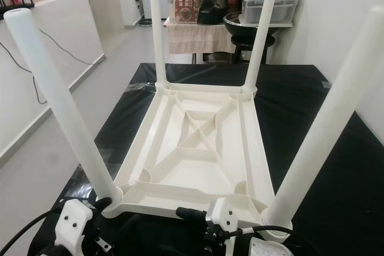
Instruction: Building children table
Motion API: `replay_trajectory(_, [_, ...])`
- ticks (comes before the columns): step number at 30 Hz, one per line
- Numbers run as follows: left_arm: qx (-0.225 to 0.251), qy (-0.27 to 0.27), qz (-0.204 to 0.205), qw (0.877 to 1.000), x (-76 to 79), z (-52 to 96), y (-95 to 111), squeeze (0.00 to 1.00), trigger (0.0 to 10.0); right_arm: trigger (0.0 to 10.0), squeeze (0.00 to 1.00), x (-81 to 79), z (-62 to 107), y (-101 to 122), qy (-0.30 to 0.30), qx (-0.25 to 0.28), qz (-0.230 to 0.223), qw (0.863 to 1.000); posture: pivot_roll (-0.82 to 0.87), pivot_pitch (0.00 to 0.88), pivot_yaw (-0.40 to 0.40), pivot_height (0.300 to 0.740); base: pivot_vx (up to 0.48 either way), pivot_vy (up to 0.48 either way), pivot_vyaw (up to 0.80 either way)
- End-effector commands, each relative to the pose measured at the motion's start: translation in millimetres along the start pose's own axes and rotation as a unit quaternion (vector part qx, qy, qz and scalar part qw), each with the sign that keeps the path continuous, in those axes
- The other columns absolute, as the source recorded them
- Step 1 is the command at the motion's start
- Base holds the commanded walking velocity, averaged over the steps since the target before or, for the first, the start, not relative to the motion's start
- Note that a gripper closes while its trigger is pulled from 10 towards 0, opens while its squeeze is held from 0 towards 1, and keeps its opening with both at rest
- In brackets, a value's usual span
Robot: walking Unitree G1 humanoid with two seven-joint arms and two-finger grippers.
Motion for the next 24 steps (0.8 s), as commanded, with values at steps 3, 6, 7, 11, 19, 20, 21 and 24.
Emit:
replay_trajectory(3, [0.003,0.071,-0.02,0.997,-18.4,8.4,3.0,1.0,10.0,10.0,0.0,0.3,0.0,0.3,0.001,0.0,0.003,1.0,-0.02,0.0,0.033,0.74,0.0,0.0,0.0])
replay_trajectory(6, [0.003,0.071,-0.02,0.997,-18.4,8.4,3.0,1.0,10.0,10.0,0.0,0.3,0.0,0.3,0.001,0.0,0.003,1.0,-0.02,0.0,0.033,0.74,0.0,0.0,0.0])
replay_trajectory(7, [0.003,0.085,-0.023,0.996,-22.0,10.8,2.4,1.0,10.0,10.0,0.0,0.6,0.1,0.2,0.001,-0.001,0.004,1.0,-0.02,0.0,0.032,0.74,0.0,0.0,0.0])
replay_trajectory(11, [0.008,0.105,-0.026,0.994,-26.3,13.1,2.3,1.0,10.0,10.0,0.0,1.5,0.9,-0.7,0.001,-0.004,0.005,1.0,-0.03,0.0,0.027,0.74,0.0,0.0,0.0])
replay_trajectory(19, [0.012,0.12,-0.008,0.993,-23.1,18.6,1.8,1.0,10.0,10.0,0.0,2.4,2.5,-2.6,0.0,-0.013,0.007,1.0,-0.04,0.0,0.031,0.74,0.0,0.0,0.0])
replay_trajectory(20, [0.013,0.118,-0.009,0.993,-22.4,21.0,2.6,1.0,10.0,10.0,0.0,2.2,2.4,-2.8,0.0,-0.014,0.007,1.0,-0.03,0.0,0.033,0.74,0.0,0.0,0.0])
replay_trajectory(21, [0.012,0.119,-0.011,0.993,-23.5,24.2,2.3,1.0,10.0,10.0,0.0,1.8,2.2,-3.2,0.0,-0.014,0.006,1.0,-0.03,0.0,0.034,0.74,0.0,0.0,0.0])
replay_trajectory(24, [0.007,0.123,-0.016,0.992,-27.6,30.4,0.3,1.0,10.0,10.0,0.0,1.2,1.6,-3.8,-0.001,-0.014,0.004,1.0,-0.03,0.0,0.037,0.74,0.0,0.0,0.0])
Point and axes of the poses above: a point about 5 cm out from each wrist's last joint towards the gripper, its own z axis pointing back from the gripper into the wrist, its own y axis along the axis of the wrist's last joint, x = y × z, the point moved 2 cm from there along -z, pointing out of the wrist towards the gripper, and after that the axes turned 4 degrees about -z, right-handed, at the moved point
